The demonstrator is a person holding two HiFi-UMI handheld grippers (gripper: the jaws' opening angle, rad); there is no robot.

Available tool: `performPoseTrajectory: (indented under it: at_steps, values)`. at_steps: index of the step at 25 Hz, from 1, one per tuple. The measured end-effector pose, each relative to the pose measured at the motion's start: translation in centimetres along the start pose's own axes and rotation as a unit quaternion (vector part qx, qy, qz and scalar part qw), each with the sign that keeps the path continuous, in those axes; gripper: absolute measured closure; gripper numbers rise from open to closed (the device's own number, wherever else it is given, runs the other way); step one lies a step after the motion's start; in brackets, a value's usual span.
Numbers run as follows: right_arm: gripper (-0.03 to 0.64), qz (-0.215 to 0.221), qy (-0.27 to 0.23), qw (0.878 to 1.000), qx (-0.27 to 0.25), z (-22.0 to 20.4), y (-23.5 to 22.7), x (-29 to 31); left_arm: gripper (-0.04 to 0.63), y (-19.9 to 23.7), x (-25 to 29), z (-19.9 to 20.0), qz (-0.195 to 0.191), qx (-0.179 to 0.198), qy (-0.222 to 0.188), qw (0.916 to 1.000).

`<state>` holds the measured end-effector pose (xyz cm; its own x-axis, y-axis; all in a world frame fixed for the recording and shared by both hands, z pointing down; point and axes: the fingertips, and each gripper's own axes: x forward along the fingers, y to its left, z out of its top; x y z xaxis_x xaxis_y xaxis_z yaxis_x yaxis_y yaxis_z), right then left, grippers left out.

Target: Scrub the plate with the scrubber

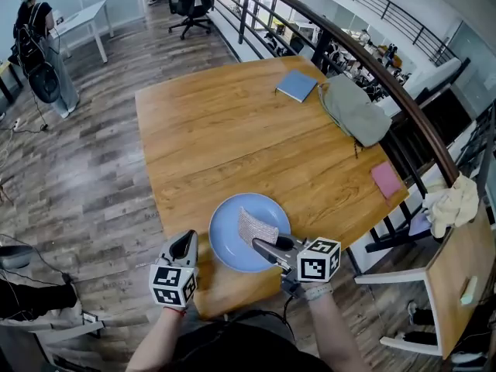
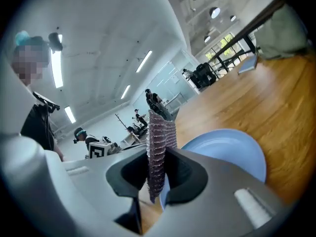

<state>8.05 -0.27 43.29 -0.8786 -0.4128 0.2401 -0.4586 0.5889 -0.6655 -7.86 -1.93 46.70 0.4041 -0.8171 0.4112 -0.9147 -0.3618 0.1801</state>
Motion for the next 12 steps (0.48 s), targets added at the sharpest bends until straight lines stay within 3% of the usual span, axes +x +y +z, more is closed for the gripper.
performPoseTrajectory:
  at_steps: [6, 12]
  values:
    - [0.535, -0.07, -0.053, 0.99, -0.107, 3.2, 0.7, -3.0, 0.598, -0.6, -0.1, 3.8, -0.036, 0.006, -0.056, 0.9978]
    - [0.535, -0.133, -0.101, 0.965, -0.202, 6.2, 2.4, -5.6, 0.598, -1.5, -1.2, 9.1, -0.069, 0.022, -0.121, 0.99]
